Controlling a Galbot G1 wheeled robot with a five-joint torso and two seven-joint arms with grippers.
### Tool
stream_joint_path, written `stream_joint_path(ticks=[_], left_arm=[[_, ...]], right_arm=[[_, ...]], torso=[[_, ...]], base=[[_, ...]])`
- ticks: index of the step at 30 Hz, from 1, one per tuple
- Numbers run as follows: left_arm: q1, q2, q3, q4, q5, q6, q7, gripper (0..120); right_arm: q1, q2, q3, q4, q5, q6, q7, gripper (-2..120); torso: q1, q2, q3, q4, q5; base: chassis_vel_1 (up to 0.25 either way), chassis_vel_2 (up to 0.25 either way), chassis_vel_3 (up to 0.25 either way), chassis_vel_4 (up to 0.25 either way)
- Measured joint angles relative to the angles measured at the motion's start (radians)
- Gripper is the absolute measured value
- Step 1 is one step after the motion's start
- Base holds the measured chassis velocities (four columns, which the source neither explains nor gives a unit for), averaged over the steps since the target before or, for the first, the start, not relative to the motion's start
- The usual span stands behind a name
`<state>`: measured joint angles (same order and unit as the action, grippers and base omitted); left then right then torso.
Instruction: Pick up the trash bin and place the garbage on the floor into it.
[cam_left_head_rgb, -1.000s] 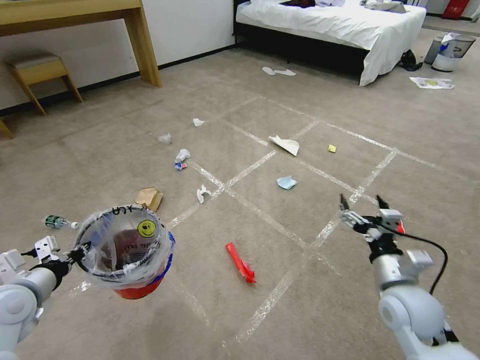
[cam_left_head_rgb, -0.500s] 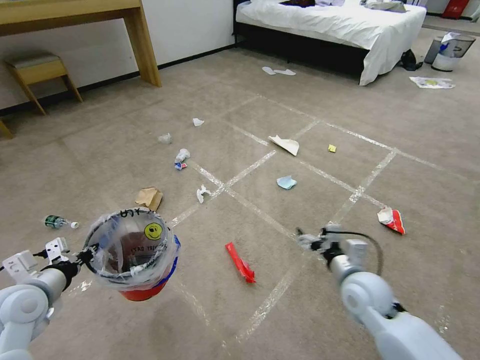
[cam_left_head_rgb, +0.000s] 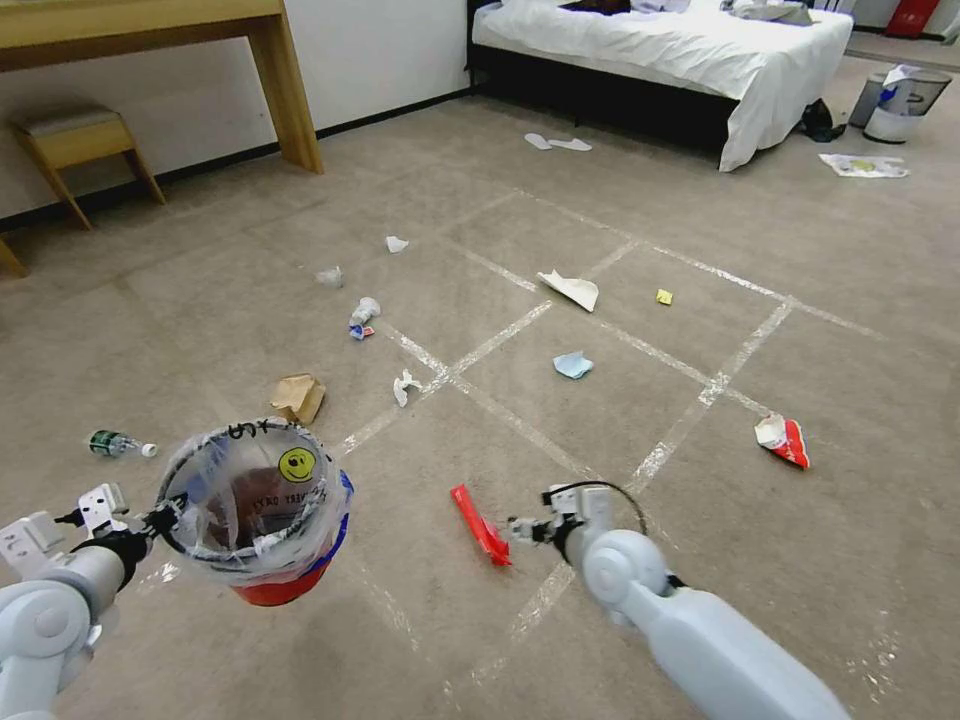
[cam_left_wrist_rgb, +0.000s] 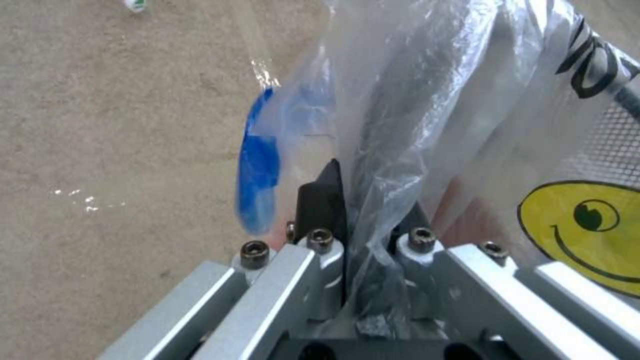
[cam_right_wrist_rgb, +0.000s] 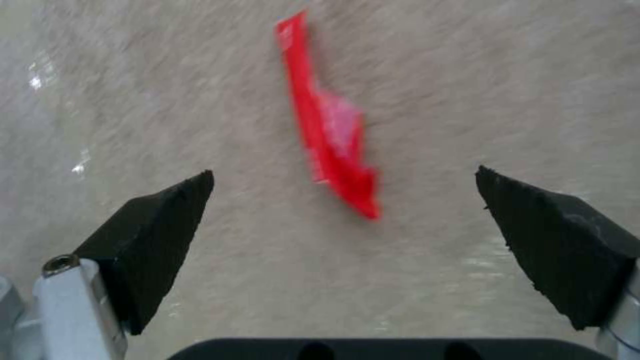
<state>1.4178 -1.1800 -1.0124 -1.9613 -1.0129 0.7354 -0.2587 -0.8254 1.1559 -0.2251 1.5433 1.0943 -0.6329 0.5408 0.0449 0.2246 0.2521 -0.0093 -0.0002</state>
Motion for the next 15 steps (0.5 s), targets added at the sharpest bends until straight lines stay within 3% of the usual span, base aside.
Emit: stream_joint_path(ticks=[7, 15], left_arm=[[0.014, -0.014, -0.023, -0.009, 0.003, -0.001, 0.004, 3], [0.032, -0.032, -0.042, -0.023, 0.008, -0.001, 0.004, 3]], right_arm=[[0.078, 0.079, -0.053, -0.136, -0.017, -0.035, -0.032, 100], [0.116, 0.14, -0.087, -0.31, -0.158, -0.048, -0.113, 100]], torso=[[0.0, 0.0, 0.0, 0.0004, 0.0001], [0.0, 0.0, 0.0, 0.0001, 0.0]], base=[[0.0, 0.0, 0.0, 0.0], [0.0, 0.0, 0.0, 0.0]])
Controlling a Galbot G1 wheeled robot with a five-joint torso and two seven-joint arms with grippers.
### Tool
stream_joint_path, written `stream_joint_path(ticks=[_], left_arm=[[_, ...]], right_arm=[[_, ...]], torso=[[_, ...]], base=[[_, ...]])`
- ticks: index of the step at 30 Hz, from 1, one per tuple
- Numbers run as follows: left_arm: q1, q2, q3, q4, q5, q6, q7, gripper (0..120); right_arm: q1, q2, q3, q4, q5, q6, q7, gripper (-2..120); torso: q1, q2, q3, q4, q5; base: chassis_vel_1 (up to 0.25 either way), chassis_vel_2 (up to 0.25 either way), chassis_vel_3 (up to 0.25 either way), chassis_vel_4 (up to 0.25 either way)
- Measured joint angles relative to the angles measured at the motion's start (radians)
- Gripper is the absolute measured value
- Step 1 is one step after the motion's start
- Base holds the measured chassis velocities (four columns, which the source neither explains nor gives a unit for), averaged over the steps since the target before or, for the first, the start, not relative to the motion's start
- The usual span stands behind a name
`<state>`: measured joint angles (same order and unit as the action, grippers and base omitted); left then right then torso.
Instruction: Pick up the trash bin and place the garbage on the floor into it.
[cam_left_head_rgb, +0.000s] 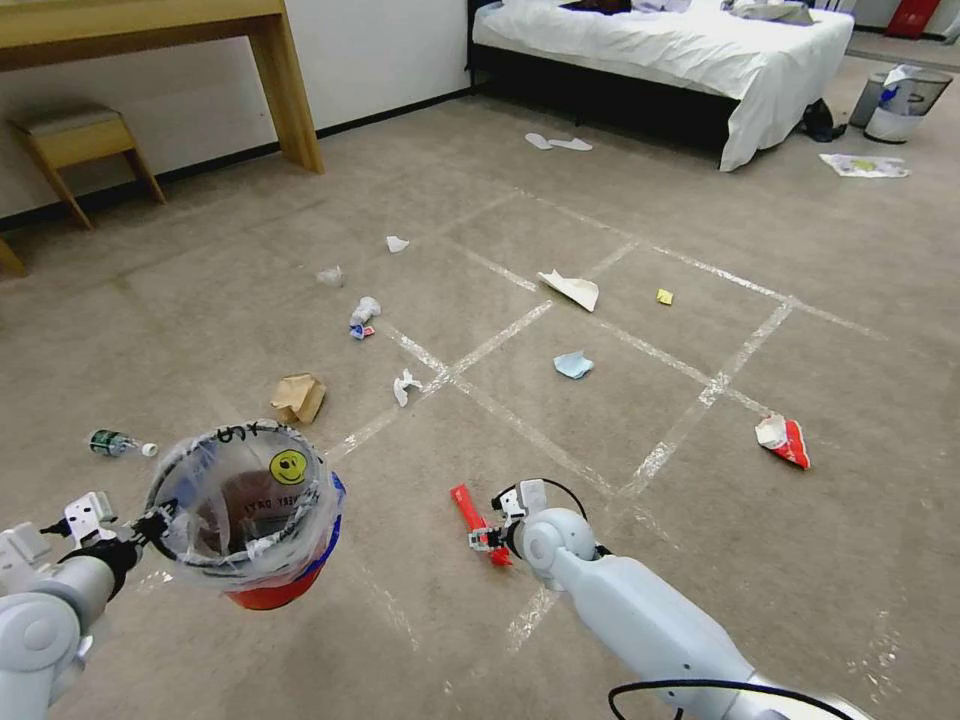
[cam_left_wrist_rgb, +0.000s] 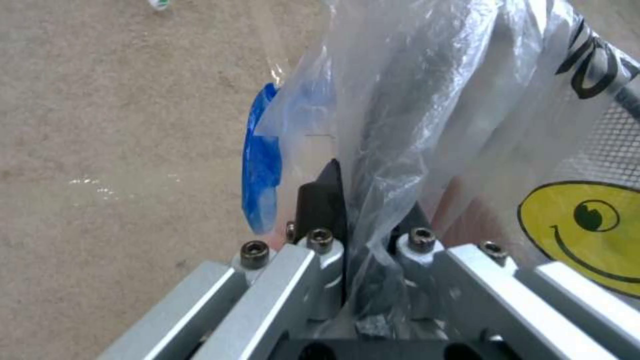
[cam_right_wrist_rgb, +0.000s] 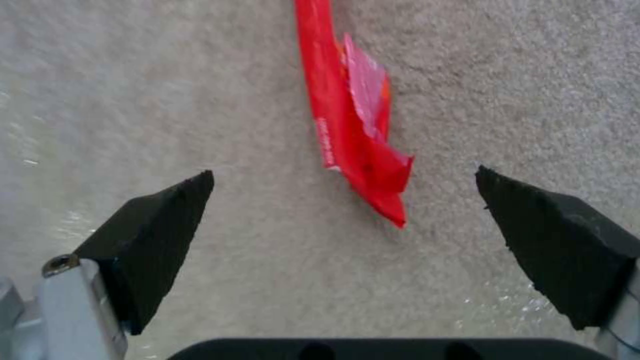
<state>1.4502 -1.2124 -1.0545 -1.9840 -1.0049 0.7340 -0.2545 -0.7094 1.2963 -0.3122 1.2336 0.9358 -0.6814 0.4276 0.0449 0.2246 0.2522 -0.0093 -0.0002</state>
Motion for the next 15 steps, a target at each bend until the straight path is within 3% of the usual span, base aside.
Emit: stream_joint_path(ticks=[3, 9, 15], left_arm=[[0.003, -0.002, 0.0, 0.0, 0.005, 0.0, 0.0, 3], [0.008, -0.009, -0.002, 0.0, 0.011, -0.003, -0.004, 3], [0.003, -0.015, -0.005, -0.002, 0.011, -0.004, -0.006, 3]], right_arm=[[0.006, 0.008, -0.007, -0.029, -0.03, -0.001, -0.019, 100], [0.033, 0.043, -0.065, -0.168, -0.252, 0.009, -0.133, 100], [0.046, 0.06, -0.111, -0.224, -0.326, 0.015, -0.157, 100]], torso=[[0.0, 0.0, 0.0, 0.0, 0.0], [0.0, 0.0, 0.0, 0.0, 0.0], [0.0, 0.0, 0.0, 0.0, 0.0001]], base=[[0.0, 0.0, 0.0, 0.0], [0.0, 0.0, 0.0, 0.0], [0.0, 0.0, 0.0, 0.0]])
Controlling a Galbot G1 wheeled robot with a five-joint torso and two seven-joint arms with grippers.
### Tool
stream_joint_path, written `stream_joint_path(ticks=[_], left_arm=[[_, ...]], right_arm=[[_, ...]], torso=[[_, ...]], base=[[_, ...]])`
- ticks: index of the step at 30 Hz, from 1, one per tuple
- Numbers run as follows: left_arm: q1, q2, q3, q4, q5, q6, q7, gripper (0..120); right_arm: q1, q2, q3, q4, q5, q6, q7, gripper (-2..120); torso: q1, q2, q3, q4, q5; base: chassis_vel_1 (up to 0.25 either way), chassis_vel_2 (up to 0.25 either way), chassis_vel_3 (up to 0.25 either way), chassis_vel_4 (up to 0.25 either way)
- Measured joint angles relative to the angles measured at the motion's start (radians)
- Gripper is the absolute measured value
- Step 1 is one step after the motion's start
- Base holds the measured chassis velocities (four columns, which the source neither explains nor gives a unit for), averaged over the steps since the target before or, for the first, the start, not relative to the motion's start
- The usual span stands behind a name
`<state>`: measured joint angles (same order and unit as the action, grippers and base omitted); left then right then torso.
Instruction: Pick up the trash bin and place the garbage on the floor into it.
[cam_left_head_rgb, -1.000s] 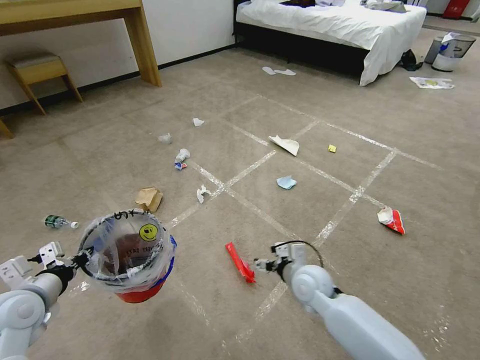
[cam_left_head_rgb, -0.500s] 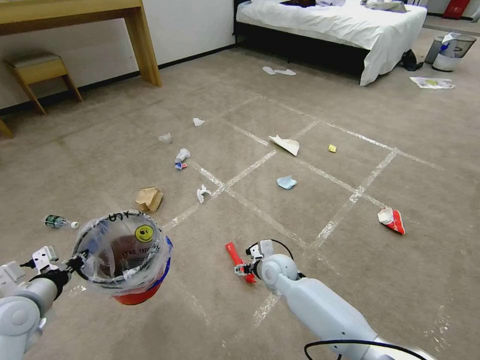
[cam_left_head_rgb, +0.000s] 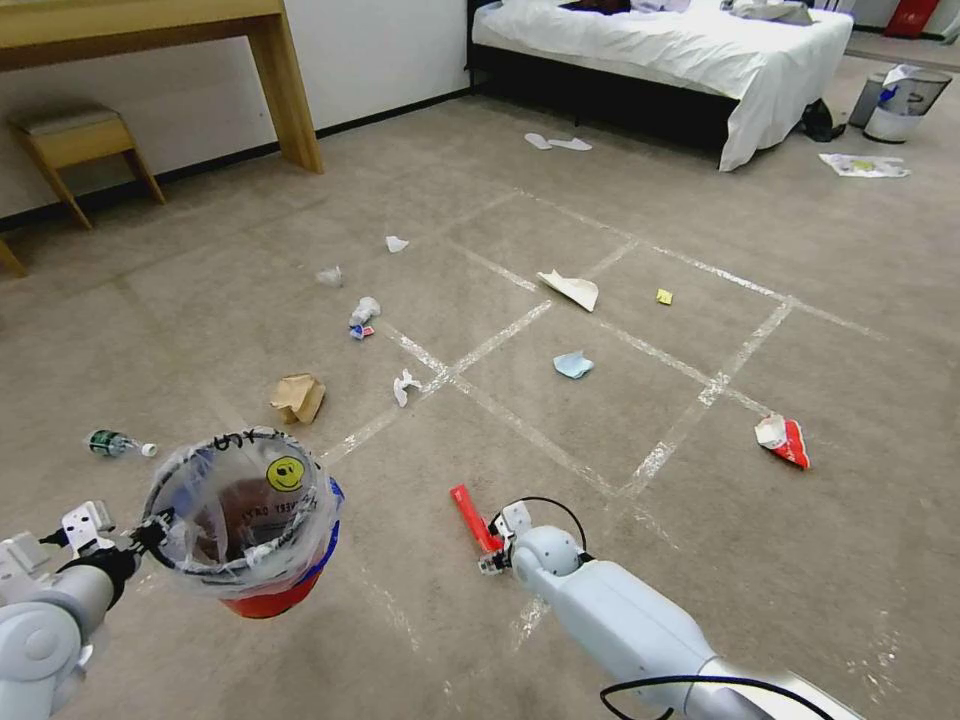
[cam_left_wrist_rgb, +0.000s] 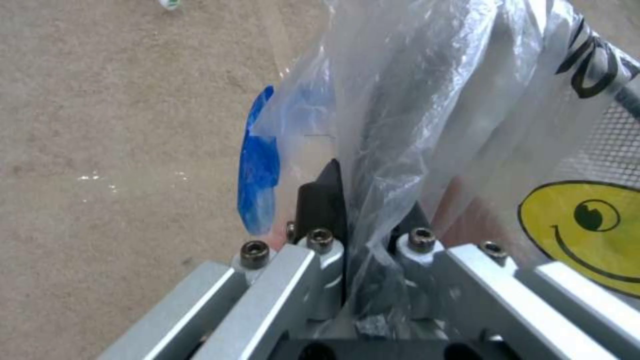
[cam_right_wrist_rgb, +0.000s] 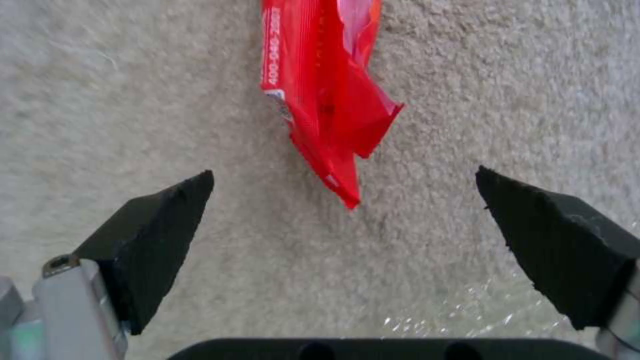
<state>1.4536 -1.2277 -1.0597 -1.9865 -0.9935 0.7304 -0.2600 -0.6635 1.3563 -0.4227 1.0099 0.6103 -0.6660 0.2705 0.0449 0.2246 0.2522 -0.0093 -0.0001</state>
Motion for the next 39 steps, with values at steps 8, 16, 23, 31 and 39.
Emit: stream_joint_path(ticks=[8, 16, 23, 31, 39], left_arm=[[-0.006, -0.001, -0.004, 0.009, 0.0, -0.005, 0.0, 3], [-0.01, 0.007, -0.005, 0.016, -0.002, -0.008, 0.001, 3], [-0.011, 0.018, -0.01, 0.023, -0.007, -0.012, 0.003, 3], [-0.004, 0.014, -0.012, 0.023, -0.007, -0.014, 0.005, 3], [0.013, 0.007, -0.03, 0.005, -0.006, -0.022, 0.017, 3]], right_arm=[[0.044, 0.05, -0.05, -0.082, -0.055, -0.006, -0.012, 100], [0.066, 0.077, -0.056, -0.116, -0.057, -0.003, -0.014, 100], [0.083, 0.134, -0.044, -0.214, -0.102, 0.047, -0.041, 100], [0.093, 0.167, -0.031, -0.278, -0.131, 0.116, -0.051, 100], [0.105, 0.216, -0.013, -0.384, -0.197, 0.204, -0.068, 76]], torso=[[0.0, 0.0, 0.0, 0.0001, -0.0001], [0.0, 0.0, 0.0, 0.0001, -0.0001], [0.0, 0.0, 0.0, 0.0001, 0.0], [0.0, 0.0, 0.0, 0.0, -0.0001], [0.0, 0.0, 0.0, 0.0, 0.0]], base=[[0.0, 0.0, 0.0, 0.0], [0.0, 0.0, 0.0, 0.0], [0.0, 0.0, 0.0, 0.0], [0.0, 0.0, 0.0, 0.0], [0.0, 0.0, 0.0, 0.0]])
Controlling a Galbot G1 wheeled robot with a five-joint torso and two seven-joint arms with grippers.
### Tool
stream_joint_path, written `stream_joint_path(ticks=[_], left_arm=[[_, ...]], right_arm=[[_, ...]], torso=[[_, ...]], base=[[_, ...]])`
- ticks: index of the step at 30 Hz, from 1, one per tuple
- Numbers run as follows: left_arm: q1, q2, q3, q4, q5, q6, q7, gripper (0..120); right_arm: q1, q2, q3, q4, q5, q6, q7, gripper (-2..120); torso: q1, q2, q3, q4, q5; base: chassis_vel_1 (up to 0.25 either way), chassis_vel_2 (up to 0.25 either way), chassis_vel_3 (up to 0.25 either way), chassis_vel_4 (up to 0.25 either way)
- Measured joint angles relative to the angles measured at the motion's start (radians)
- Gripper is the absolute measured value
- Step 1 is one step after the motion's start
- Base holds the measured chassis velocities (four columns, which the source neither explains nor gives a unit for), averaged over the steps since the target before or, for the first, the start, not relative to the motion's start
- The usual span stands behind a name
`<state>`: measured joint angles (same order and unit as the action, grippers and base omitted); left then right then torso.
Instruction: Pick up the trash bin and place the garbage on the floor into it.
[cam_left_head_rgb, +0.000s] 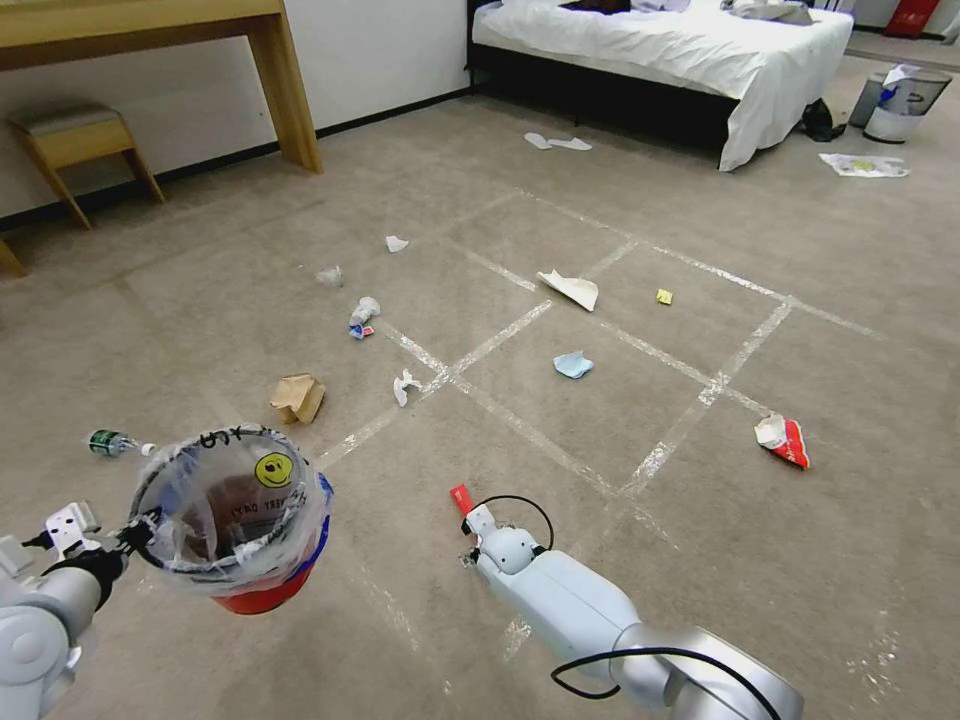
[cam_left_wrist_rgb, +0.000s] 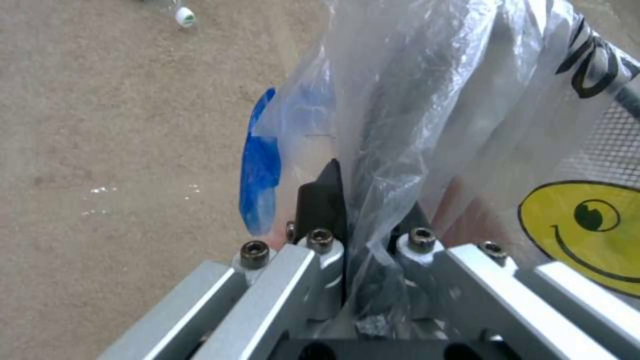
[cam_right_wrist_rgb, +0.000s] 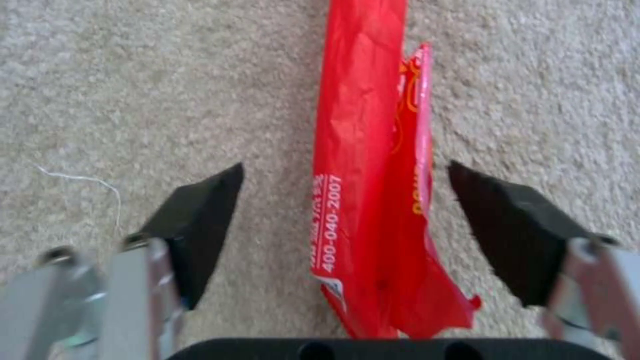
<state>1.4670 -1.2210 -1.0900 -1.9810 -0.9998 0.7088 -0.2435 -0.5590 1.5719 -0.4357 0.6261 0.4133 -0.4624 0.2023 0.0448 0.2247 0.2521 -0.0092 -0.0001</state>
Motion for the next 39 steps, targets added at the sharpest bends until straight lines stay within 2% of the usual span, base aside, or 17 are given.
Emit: stream_joint_path(ticks=[1, 2, 4, 5, 8, 10, 11, 14, 23, 27, 29, 33, 34, 35, 37, 38, 39], left_arm=[[0.004, 0.0, -0.005, -0.003, 0.0, -0.002, 0.003, 3], [0.004, 0.0, -0.005, -0.003, 0.0, -0.002, 0.003, 3], [0.011, -0.001, -0.014, -0.005, 0.001, -0.004, 0.008, 3], [0.011, -0.001, -0.014, -0.005, 0.001, -0.004, 0.008, 3], [0.012, -0.004, -0.014, -0.005, 0.002, -0.007, 0.011, 3], [0.011, -0.007, -0.012, -0.005, 0.004, -0.007, 0.013, 3], [0.011, -0.007, -0.012, -0.005, 0.004, -0.007, 0.013, 3], [0.011, -0.009, -0.008, -0.001, 0.009, -0.011, 0.016, 3], [0.007, -0.017, 0.005, 0.01, 0.024, -0.015, 0.023, 3], [0.008, -0.017, 0.011, 0.016, 0.031, -0.017, 0.025, 3], [0.01, -0.016, 0.011, 0.016, 0.031, -0.017, 0.026, 3], [0.018, -0.005, 0.01, 0.008, 0.023, -0.017, 0.026, 3], [0.018, -0.005, 0.01, 0.008, 0.023, -0.017, 0.026, 3], [0.019, 0.0, 0.01, 0.004, 0.016, -0.017, 0.025, 3], [0.019, 0.013, 0.017, -0.002, -0.002, -0.017, 0.021, 3], [0.019, 0.013, 0.017, -0.002, -0.002, -0.017, 0.021, 3], [0.018, 0.016, 0.02, -0.004, -0.005, -0.016, 0.02, 3]], right_arm=[[0.0, 0.009, 0.005, -0.018, -0.016, 0.018, -0.006, 70], [0.0, 0.009, 0.005, -0.018, -0.016, 0.018, -0.006, 70], [0.001, 0.02, 0.013, -0.042, -0.04, 0.044, -0.016, 59], [0.001, 0.02, 0.013, -0.042, -0.04, 0.044, -0.016, 59], [0.0, 0.021, 0.022, -0.051, -0.051, 0.051, -0.02, 48], [-0.002, 0.02, 0.028, -0.059, -0.063, 0.059, -0.024, 37], [-0.002, 0.02, 0.028, -0.059, -0.063, 0.059, -0.024, 37], [-0.008, 0.009, 0.039, -0.062, -0.081, 0.066, -0.03, 22], [-0.029, -0.041, 0.046, -0.002, -0.05, 0.059, -0.027, 5], [-0.052, -0.103, 0.041, 0.094, -0.003, 0.054, 0.004, 0], [-0.059, -0.124, 0.039, 0.134, 0.018, 0.054, 0.017, 0], [-0.08, -0.189, 0.044, 0.307, 0.1, 0.065, 0.059, 0], [-0.08, -0.189, 0.044, 0.307, 0.1, 0.065, 0.059, 0], [-0.091, -0.215, 0.058, 0.391, 0.131, 0.073, 0.072, 0], [-0.124, -0.288, 0.122, 0.671, 0.21, 0.14, 0.095, 0], [-0.124, -0.288, 0.122, 0.671, 0.21, 0.14, 0.095, 0], [-0.132, -0.306, 0.137, 0.729, 0.228, 0.16, 0.096, 0]], torso=[[0.0, 0.0, 0.0, 0.0, 0.0], [0.0, 0.0, 0.0, 0.0, 0.0], [0.0, 0.0, 0.0, 0.0001, 0.0], [0.0, 0.0, 0.0, 0.0001, 0.0], [0.0, 0.0, 0.0, 0.0, 0.0], [0.0, 0.0, 0.0, 0.0, 0.0], [0.0, 0.0, 0.0, 0.0, 0.0], [0.0, 0.0, 0.0, 0.0, 0.0001], [0.0, 0.0, 0.0, 0.0001, 0.0001], [0.0, 0.0, 0.0, -0.0001, 0.0002], [0.0, 0.0, 0.0, -0.0002, 0.0], [0.0, 0.0, 0.0, 0.0001, 0.0002], [0.0, 0.0, 0.0, 0.0001, 0.0002], [0.0, 0.0, 0.0, 0.0001, 0.0003], [0.0, 0.0, 0.0, 0.0002, 0.0003], [0.0, 0.0, 0.0, 0.0002, 0.0003], [0.0, 0.0, 0.0, 0.0002, 0.0003]], base=[[0.0, 0.0, 0.0, 0.0], [0.0, 0.0, 0.0, 0.0], [0.0, 0.0, 0.0, 0.0], [0.0, 0.0, 0.0, 0.0], [0.0, 0.0, 0.0, 0.0], [0.0, 0.0, 0.0, 0.0], [0.0, 0.0, 0.0, 0.0], [0.0, 0.0, 0.0, 0.0], [0.0, 0.0, 0.0, 0.0], [0.0, 0.0, 0.0, 0.0], [0.0, 0.0, 0.0, 0.0], [0.0, 0.0, 0.0, 0.0], [0.0, 0.0, 0.0, 0.0], [0.0, 0.0, 0.0, 0.0], [0.0, 0.0, 0.0, 0.0], [0.0, 0.0, 0.0, 0.0], [0.0, 0.0, 0.0, 0.0]])
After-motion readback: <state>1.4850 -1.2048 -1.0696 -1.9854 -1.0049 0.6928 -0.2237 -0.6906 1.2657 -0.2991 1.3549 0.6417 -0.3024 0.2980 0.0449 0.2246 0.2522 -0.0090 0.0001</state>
